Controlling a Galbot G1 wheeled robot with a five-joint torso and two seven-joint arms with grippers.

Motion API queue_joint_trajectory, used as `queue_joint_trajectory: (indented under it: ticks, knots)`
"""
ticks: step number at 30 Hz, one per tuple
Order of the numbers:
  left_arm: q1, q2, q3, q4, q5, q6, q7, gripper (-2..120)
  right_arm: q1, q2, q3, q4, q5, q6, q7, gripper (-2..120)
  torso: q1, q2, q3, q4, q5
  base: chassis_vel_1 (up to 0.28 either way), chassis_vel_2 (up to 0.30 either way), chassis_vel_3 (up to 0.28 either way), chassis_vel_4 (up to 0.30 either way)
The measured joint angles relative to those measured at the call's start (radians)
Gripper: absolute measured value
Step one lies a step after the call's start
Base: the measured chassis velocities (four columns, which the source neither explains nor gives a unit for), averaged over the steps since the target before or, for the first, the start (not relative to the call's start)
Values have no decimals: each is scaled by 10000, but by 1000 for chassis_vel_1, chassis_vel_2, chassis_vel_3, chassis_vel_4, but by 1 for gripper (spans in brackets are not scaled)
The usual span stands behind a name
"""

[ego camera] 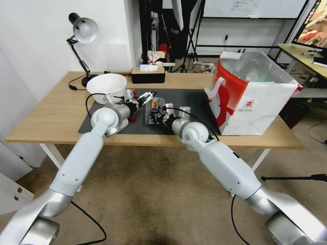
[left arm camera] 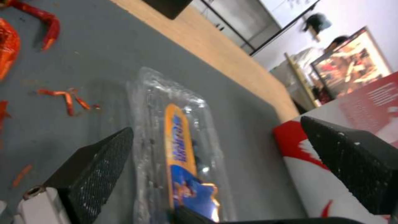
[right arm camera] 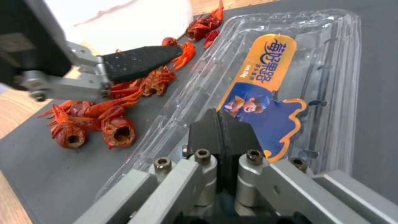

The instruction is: Close the takeout container lid, then place the container into the takeout bag.

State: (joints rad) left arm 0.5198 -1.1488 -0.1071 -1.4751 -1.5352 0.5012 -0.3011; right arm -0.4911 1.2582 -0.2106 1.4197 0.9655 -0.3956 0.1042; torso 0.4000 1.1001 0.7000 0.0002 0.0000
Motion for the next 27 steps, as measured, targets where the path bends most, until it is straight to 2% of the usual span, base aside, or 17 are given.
queue_joint_trajectory:
  ticks: [13, 27]
  knots:
    - [-836, -64, 605, 1136, 788, 620, -261, 100, -8, 19, -34, -39, -31, 0, -64, 0, 0, 0, -2, -2, -1, 0, 0, 0, 0]
    - [-1090, -72, 839, 1419, 1110, 1244, -371, 100, -13, 46, -35, -76, -68, 4, -105, 0, -1, 0, -2, -1, 0, 0, 0, 0, 0]
